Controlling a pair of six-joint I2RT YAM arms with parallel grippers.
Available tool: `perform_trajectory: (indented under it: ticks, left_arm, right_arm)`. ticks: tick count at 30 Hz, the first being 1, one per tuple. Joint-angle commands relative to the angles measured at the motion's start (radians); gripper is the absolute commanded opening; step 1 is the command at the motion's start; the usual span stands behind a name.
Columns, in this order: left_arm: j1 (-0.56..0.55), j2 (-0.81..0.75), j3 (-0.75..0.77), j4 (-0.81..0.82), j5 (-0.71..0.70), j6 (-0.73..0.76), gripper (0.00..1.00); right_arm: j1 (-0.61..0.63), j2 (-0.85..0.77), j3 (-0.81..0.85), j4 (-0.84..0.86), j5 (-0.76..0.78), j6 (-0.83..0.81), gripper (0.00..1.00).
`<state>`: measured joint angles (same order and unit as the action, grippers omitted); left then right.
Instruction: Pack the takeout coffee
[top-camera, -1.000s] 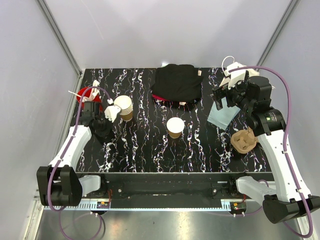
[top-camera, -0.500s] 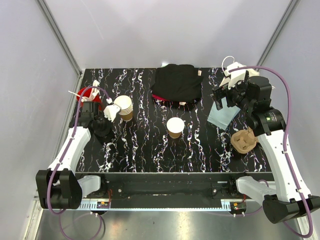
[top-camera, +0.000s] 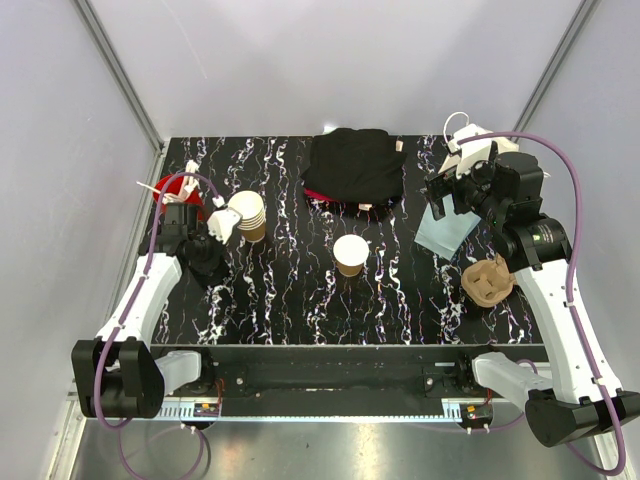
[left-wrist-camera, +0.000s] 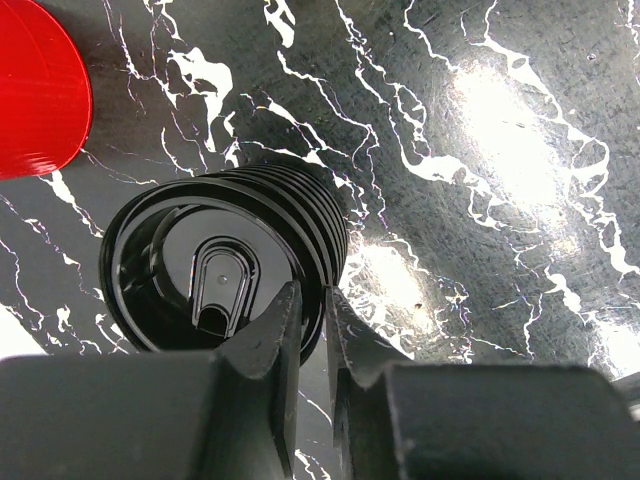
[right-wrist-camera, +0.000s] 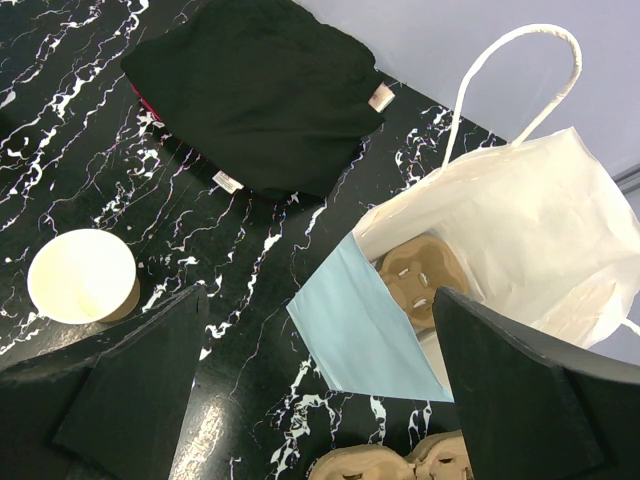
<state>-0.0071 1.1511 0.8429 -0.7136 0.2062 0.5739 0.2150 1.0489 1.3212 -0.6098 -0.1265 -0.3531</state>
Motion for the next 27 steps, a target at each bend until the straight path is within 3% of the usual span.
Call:
perform_trajectory:
  ticks: [1, 18, 27]
  left_arm:
    - [0.006, -0.014, 0.027, 0.020, 0.015, -0.008, 0.12]
    - [0.006, -0.096, 0.131, -0.033, 0.035, -0.006, 0.11]
    - [0.006, -0.151, 0.223, -0.150, 0.191, 0.030, 0.13]
  right_arm:
    - [-0.005, 0.002, 0.007, 0.036, -0.030, 0.013, 1.00]
    - [-0.003, -0.001, 0.013, 0.030, -0.117, 0.026, 1.00]
    - [-0.002, 0.005, 0.044, -0.027, -0.421, -0.046, 1.00]
